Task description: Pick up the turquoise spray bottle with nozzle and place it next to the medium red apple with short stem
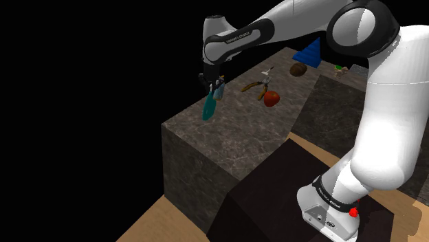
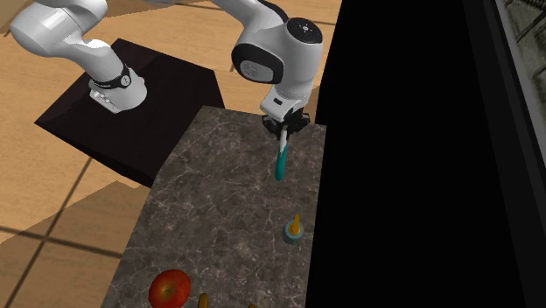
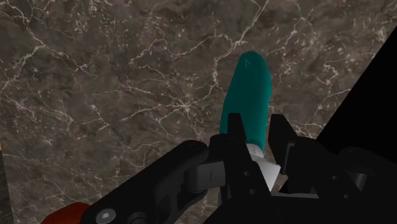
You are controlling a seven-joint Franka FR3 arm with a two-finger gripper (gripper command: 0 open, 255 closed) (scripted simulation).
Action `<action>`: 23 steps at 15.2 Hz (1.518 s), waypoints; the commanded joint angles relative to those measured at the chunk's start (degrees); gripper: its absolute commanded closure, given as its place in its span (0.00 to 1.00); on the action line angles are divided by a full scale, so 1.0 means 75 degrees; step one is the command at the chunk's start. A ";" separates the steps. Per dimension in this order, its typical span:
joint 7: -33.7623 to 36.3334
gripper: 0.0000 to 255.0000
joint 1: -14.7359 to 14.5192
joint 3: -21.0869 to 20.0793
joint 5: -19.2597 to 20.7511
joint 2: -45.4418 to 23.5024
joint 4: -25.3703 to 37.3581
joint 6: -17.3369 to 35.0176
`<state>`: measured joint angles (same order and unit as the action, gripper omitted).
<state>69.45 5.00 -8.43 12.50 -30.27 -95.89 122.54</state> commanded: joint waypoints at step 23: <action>-0.0334 1.00 0.0023 -0.0123 -0.0277 0.0911 0.1110 -0.1990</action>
<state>67.09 5.14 -9.34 10.51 -23.74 -88.00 108.33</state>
